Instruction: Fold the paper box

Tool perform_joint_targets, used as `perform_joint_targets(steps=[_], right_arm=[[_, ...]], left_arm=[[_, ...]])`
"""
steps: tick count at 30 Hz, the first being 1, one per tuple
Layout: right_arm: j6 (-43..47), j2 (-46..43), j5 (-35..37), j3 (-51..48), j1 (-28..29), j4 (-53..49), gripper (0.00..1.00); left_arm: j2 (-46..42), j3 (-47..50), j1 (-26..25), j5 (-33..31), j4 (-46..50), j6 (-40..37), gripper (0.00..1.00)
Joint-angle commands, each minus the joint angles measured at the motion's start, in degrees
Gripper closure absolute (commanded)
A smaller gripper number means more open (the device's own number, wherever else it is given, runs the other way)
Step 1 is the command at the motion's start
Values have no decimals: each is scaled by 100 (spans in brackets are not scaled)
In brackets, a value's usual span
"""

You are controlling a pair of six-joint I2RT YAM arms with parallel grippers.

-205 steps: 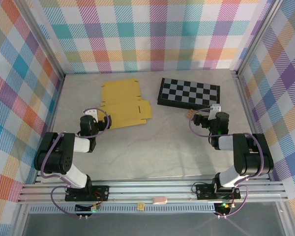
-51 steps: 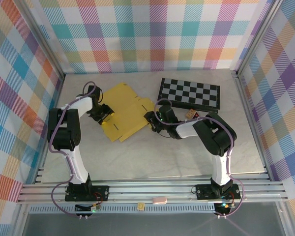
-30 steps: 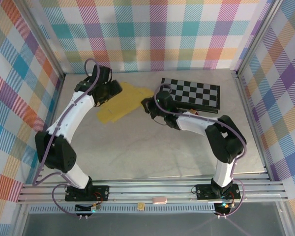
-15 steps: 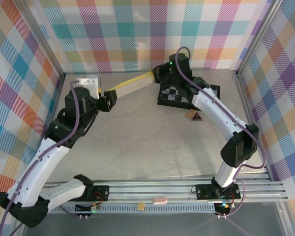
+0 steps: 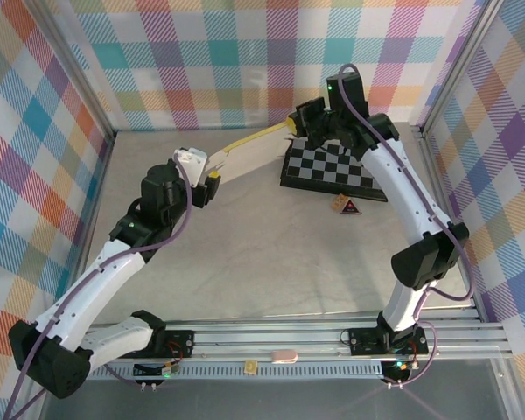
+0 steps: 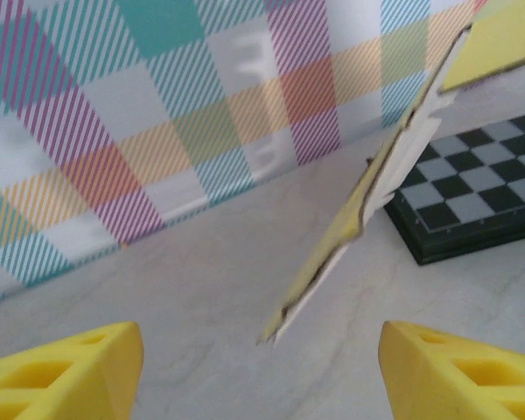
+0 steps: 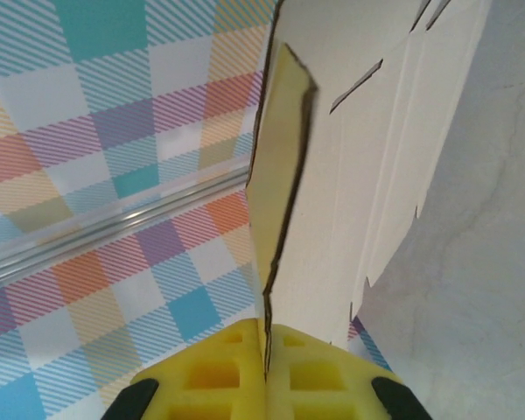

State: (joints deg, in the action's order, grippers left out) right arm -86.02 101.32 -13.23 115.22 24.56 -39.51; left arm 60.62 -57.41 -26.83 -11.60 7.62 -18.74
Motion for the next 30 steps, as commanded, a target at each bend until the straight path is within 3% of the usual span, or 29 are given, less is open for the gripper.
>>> perform_joint_targets(steps=[1, 7, 10, 15, 17, 18, 19, 22, 24, 27, 30], right_arm=[[195, -6, -348, 200, -73, -432, 100], [239, -3, -557, 334, -135, -571, 100], [220, -5, -592, 362, -153, -574, 100], [147, 72, -749, 403, -179, -446, 100], [156, 82, -792, 398, -212, -344, 100], [204, 76, -795, 408, -238, -253, 100], [284, 52, -734, 442, -272, -230, 97], [569, -255, -149, 441, -348, -270, 63], [825, -685, 530, 312, -346, -226, 46], [1112, -1281, 1340, 34, -351, -146, 35], [1321, -1649, 1847, -60, -346, -223, 32]], left_arm=[[150, -24, 99, 433, -857, -637, 29], [641, -412, 202, 1031, -771, -727, 32], [808, -559, 196, 1223, -721, -705, 41], [892, -760, 163, 1455, -575, -539, 70], [858, -830, 143, 1556, -490, -436, 93], [838, -860, 143, 1598, -455, -361, 100], [793, -900, 143, 1668, -393, -232, 100], [693, -1148, 154, 1948, -86, 305, 100], [673, -1396, 153, 2287, 273, 753, 100], [836, -1808, 174, 2827, 934, 1299, 100], [1185, -2115, 207, 3321, 1454, 1684, 100]])
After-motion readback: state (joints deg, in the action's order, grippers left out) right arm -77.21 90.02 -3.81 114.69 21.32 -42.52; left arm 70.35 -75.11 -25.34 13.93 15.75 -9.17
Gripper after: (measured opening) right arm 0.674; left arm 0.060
